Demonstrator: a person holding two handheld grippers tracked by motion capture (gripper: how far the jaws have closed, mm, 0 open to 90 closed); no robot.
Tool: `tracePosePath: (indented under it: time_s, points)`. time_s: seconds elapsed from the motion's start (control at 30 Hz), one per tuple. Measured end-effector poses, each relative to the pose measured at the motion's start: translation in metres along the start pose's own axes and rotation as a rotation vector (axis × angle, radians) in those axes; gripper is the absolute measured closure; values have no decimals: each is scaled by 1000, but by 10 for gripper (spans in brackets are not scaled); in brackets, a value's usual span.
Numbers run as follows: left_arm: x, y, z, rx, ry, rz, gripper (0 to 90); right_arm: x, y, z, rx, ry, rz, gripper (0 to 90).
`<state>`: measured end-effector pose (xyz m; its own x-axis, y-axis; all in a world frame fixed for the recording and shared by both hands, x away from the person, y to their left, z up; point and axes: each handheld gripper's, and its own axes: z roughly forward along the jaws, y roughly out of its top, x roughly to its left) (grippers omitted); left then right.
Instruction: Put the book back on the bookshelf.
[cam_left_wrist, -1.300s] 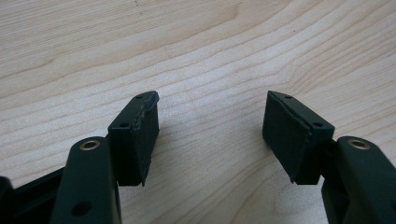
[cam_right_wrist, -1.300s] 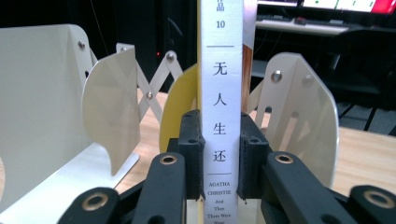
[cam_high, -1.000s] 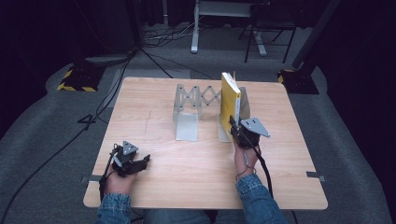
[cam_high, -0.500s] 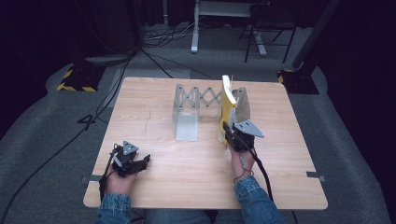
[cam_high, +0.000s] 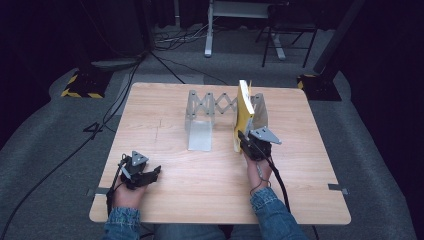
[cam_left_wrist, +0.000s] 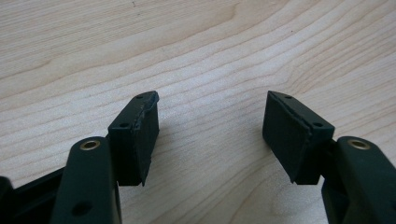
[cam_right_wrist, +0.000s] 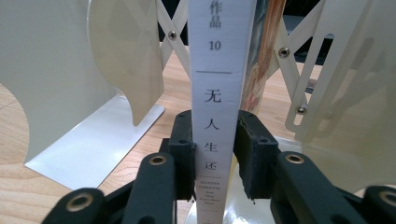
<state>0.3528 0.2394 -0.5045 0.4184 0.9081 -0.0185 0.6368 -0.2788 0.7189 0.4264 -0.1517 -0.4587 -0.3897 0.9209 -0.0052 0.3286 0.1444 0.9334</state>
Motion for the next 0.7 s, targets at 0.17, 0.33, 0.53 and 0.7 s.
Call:
tracePosePath:
  time_s: [0.17,0.33,0.53,0.7]
  points:
    - [0,0,0,0,0,0,366,-2,1,-3,4,12,15,612]
    - [0,0,0,0,-1,1,365,-5,5,-12,-1,32,18,511]
    - [0,0,0,6,-8,4,347,-9,13,-24,-11,76,13,474]
    - [-2,-2,-2,7,-14,7,325,-13,23,-40,-17,131,-26,461]
